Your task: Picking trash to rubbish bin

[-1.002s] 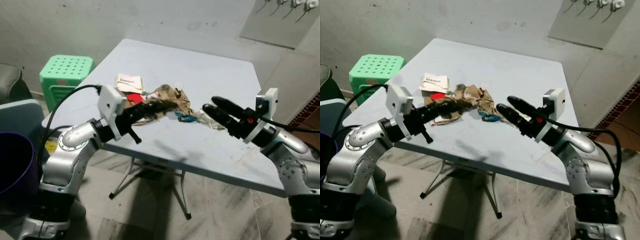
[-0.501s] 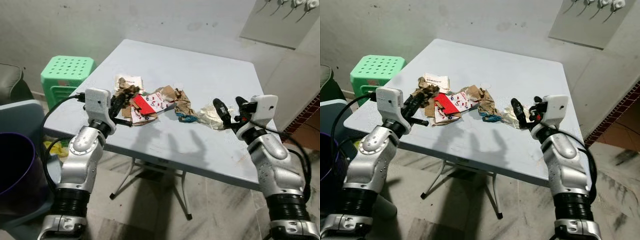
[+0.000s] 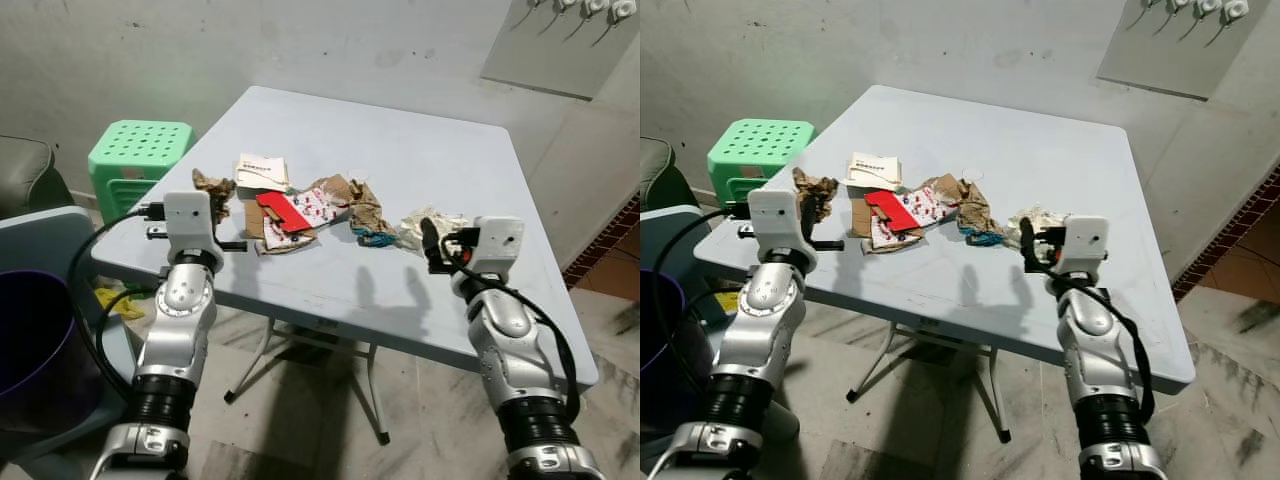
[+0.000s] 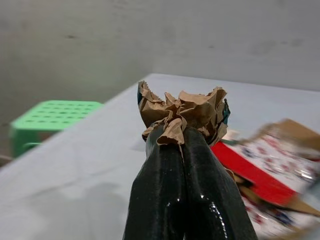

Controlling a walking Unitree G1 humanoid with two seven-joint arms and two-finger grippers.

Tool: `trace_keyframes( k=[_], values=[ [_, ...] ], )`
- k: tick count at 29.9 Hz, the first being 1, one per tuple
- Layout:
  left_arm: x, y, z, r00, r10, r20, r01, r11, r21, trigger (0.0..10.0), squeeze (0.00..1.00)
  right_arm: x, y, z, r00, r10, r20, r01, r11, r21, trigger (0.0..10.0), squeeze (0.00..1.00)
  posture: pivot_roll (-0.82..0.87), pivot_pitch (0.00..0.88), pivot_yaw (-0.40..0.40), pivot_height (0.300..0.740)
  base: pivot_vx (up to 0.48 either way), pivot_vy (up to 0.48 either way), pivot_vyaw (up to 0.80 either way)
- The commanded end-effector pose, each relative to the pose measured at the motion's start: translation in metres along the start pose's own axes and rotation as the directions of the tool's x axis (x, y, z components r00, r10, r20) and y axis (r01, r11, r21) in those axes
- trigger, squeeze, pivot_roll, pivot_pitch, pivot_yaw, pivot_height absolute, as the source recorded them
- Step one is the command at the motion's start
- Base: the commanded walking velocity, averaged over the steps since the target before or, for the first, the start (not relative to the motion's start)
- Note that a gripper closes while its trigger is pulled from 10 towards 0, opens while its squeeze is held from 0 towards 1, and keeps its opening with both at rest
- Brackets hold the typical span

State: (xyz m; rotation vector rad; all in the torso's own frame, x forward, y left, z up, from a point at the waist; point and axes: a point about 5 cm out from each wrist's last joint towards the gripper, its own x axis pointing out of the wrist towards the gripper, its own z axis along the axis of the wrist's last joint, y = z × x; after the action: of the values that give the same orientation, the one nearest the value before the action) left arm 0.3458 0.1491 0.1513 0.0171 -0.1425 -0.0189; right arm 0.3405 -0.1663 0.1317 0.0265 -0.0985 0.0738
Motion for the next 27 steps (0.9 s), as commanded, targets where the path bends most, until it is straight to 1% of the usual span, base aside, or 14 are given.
trace_keyframes(
  k=[1,3,4,6,9,11,12,13,14,16,18,22,23,27],
  values=[
    [-0.001,-0.005,0.000,0.999,-0.044,0.020,0.044,0.999,-0.010,10.0,0.00,-0.004,0.005,-0.004,1.000,-0.001,0.002,0.001,1.000,-0.013,10.0,0.00,0.08,0.000,-0.062,0.740,0.000,0.000,0.00],
    [-0.002,-0.006,0.000,0.998,-0.054,0.027,0.055,0.998,-0.043,10.0,0.00,-0.006,0.007,-0.007,1.000,-0.010,-0.008,0.010,1.000,-0.017,10.0,0.00,0.08,0.000,-0.062,0.740,0.000,0.000,0.00],
    [-0.002,-0.005,0.001,0.998,-0.050,0.038,0.053,0.996,-0.076,10.0,0.00,-0.007,0.008,-0.008,1.000,-0.005,0.001,0.005,1.000,-0.029,10.0,0.00,0.08,0.000,-0.065,0.740,0.000,0.000,0.00],
    [-0.005,-0.006,0.003,0.996,-0.069,0.064,0.076,0.992,-0.102,10.0,0.00,-0.011,0.008,-0.009,1.000,-0.015,0.017,0.016,0.999,-0.043,10.0,0.00,0.08,0.000,-0.062,0.740,0.000,0.000,0.00],
    [-0.011,-0.008,-0.001,0.994,-0.088,0.064,0.094,0.992,-0.090,10.0,0.00,-0.017,0.008,-0.008,0.999,-0.020,0.049,0.023,0.997,-0.067,10.0,0.00,0.07,0.000,-0.058,0.740,0.000,0.000,0.00],
    [-0.018,-0.010,-0.005,0.993,-0.103,0.064,0.108,0.991,-0.081,10.0,0.00,-0.023,0.009,-0.008,0.998,-0.011,0.063,0.015,0.998,-0.060,10.0,0.00,0.07,0.000,-0.058,0.740,0.000,0.000,0.00],
    [-0.024,-0.012,-0.007,0.990,-0.125,0.067,0.130,0.988,-0.084,10.0,0.00,-0.027,0.007,-0.011,0.998,-0.012,0.062,0.017,0.997,-0.070,10.0,0.00,0.07,0.000,-0.058,0.740,0.000,0.000,0.00],
    [-0.024,-0.012,-0.007,0.990,-0.125,0.067,0.130,0.988,-0.084,10.0,0.00,-0.027,0.007,-0.011,0.998,-0.012,0.062,0.017,0.997,-0.070,10.0,0.00,0.07,0.000,-0.058,0.740,0.000,0.000,0.00],
    [-0.032,-0.013,-0.013,0.989,-0.141,0.054,0.146,0.985,-0.091,10.0,0.00,-0.032,0.004,-0.016,0.999,-0.020,0.043,0.023,0.997,-0.075,10.0,0.00,0.07,0.000,-0.058,0.740,0.000,0.000,0.00],
    [-0.036,-0.013,-0.017,0.988,-0.149,0.042,0.152,0.984,-0.095,10.0,0.00,-0.034,0.001,-0.019,0.999,-0.035,0.033,0.038,0.996,-0.081,10.0,0.00,0.07,0.000,-0.056,0.740,0.000,0.000,0.00],
    [-0.038,-0.012,-0.019,0.988,-0.152,0.038,0.156,0.983,-0.101,10.0,0.00,-0.036,-0.001,-0.019,0.999,-0.025,0.028,0.028,0.996,-0.082,10.0,0.00,0.07,0.000,-0.060,0.740,0.000,0.000,0.00],
    [-0.036,-0.010,-0.015,0.989,-0.142,0.045,0.146,0.984,-0.107,10.0,0.00,-0.035,-0.001,-0.018,1.000,-0.023,0.017,0.024,0.995,-0.097,10.0,0.00,0.08,0.000,-0.064,0.740,0.000,0.000,0.00],
    [-0.035,-0.010,-0.014,0.989,-0.142,0.048,0.146,0.983,-0.107,10.0,0.00,-0.035,-0.001,-0.018,1.000,-0.017,0.018,0.019,0.996,-0.087,10.0,0.00,0.08,0.000,-0.064,0.740,0.000,0.000,0.00],
    [-0.033,-0.007,-0.011,0.989,-0.139,0.052,0.143,0.984,-0.109,10.0,0.00,-0.034,0.000,-0.018,1.000,-0.009,0.009,0.010,0.996,-0.090,10.0,0.00,0.08,0.000,-0.066,0.740,0.000,0.000,0.80]
  ],
)
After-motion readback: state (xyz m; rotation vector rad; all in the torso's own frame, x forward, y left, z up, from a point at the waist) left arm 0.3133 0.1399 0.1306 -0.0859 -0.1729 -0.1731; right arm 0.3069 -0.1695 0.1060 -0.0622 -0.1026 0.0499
